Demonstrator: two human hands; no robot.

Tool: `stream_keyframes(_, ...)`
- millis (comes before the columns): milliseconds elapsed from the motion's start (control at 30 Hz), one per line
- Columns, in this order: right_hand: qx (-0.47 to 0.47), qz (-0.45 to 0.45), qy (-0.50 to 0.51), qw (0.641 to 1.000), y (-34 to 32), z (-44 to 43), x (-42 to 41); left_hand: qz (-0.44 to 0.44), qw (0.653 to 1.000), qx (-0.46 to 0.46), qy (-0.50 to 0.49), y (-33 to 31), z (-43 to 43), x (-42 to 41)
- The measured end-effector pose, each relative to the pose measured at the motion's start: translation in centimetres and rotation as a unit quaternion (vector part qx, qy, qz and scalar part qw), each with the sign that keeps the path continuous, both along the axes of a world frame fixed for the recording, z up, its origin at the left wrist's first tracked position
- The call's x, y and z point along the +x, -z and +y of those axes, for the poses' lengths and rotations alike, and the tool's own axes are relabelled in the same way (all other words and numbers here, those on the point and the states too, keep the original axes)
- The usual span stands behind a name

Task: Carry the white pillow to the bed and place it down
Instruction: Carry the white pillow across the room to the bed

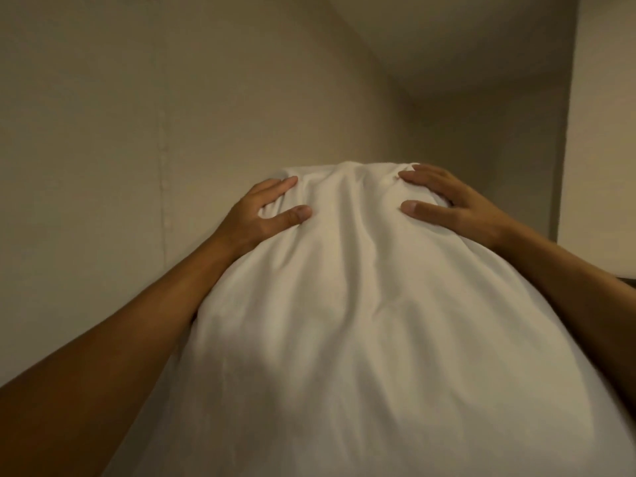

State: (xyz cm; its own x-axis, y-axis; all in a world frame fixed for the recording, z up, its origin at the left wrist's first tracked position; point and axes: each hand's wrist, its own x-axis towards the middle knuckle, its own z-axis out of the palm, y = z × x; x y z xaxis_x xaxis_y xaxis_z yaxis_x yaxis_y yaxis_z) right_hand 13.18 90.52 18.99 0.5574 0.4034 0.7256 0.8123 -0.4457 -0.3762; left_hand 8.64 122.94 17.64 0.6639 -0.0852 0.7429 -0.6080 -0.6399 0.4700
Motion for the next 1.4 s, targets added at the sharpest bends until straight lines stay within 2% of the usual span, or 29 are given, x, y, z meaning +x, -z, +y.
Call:
stream_keyframes(333,0.006,0.045,0.099,0.994,0.1,0.6,6.2,0.032,0.993,0.003,0.118,0.3,0.9,12.7)
stream_keyframes(800,0.033,0.116,0.247,0.961,-0.1,2.9,15.0,0.096,0.961,0.008,0.260,-0.3,1.6,29.8)
stream_keyframes(1400,0.093,0.145,0.237,0.956,5.1,0.5,21.4,0.127,0.954,0.027,0.271,2.1,-1.7,37.9)
